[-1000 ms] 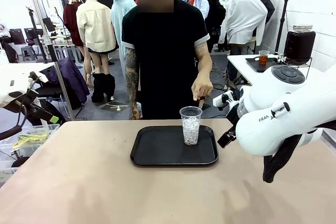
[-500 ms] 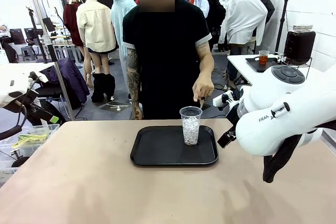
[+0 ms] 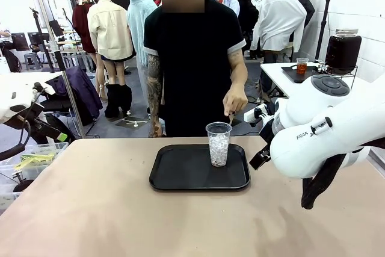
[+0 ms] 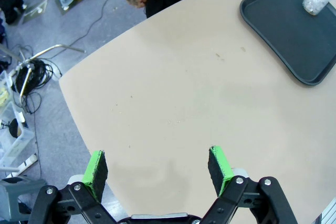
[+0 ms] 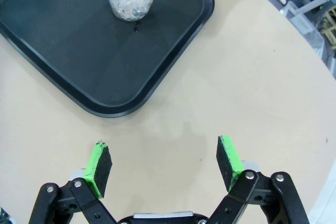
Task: Pour the drink into the iced cup.
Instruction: Pick up the iced cup indicated by the human and present it to them.
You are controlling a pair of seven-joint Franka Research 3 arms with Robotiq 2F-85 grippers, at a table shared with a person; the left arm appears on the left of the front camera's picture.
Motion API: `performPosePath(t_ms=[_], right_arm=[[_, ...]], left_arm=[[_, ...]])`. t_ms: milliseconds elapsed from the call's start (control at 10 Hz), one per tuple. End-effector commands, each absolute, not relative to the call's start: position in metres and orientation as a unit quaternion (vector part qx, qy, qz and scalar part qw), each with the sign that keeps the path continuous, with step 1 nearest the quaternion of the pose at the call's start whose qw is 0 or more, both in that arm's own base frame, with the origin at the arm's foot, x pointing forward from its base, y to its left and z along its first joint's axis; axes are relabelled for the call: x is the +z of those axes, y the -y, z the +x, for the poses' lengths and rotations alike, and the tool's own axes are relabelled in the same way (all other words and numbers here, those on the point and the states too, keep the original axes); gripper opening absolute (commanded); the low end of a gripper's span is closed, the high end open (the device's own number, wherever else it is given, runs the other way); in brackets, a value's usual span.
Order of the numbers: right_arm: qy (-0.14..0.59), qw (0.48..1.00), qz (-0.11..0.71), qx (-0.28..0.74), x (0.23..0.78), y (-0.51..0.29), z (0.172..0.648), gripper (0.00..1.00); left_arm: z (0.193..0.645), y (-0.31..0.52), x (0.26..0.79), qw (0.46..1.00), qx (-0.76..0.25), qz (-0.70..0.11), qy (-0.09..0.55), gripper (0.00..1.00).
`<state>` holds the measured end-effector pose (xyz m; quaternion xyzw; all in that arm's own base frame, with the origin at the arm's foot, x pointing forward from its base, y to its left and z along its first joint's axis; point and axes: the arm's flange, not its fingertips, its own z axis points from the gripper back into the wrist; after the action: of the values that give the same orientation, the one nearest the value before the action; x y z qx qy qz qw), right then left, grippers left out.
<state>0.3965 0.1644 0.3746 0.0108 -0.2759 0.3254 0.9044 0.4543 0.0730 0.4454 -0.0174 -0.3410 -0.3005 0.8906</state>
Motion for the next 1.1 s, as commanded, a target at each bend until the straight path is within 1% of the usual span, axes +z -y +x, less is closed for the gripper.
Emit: performPosePath(t_ms=[0,100,300,400,500,600,700,800,1000], right_arm=[[0.246,0.893,0.026,0.375,0.393,-0.142,0.408,1.00],[0.215,0.887,0.030,0.408,0.403,-0.134,0.418,1.00],[0.146,0.869,0.039,0.471,0.410,-0.116,0.453,1.00],[0.145,0.845,0.036,0.513,0.414,-0.104,0.470,1.00],[0.162,0.812,0.025,0.560,0.417,-0.093,0.485,1.00],[0.178,0.792,0.015,0.584,0.420,-0.083,0.500,1.00],[0.184,0.778,0.022,0.600,0.421,-0.075,0.520,1.00],[0.170,0.785,0.025,0.596,0.417,-0.070,0.539,1.00],[0.165,0.756,0.060,0.630,0.408,-0.073,0.559,1.00]], left_arm=[[0.454,-0.075,0.446,0.891,-0.300,-0.016,0.341,1.00],[0.454,-0.075,0.446,0.891,-0.300,-0.016,0.341,1.00],[0.454,-0.075,0.446,0.891,-0.300,-0.016,0.341,1.00],[0.454,-0.075,0.446,0.891,-0.300,-0.016,0.341,1.00],[0.454,-0.075,0.446,0.891,-0.300,-0.016,0.341,1.00],[0.454,-0.075,0.446,0.891,-0.300,-0.016,0.341,1.00],[0.454,-0.075,0.446,0.891,-0.300,-0.016,0.341,1.00],[0.454,-0.075,0.446,0.891,-0.300,-0.016,0.341,1.00],[0.454,-0.075,0.446,0.891,-0.300,-0.016,0.341,1.00]])
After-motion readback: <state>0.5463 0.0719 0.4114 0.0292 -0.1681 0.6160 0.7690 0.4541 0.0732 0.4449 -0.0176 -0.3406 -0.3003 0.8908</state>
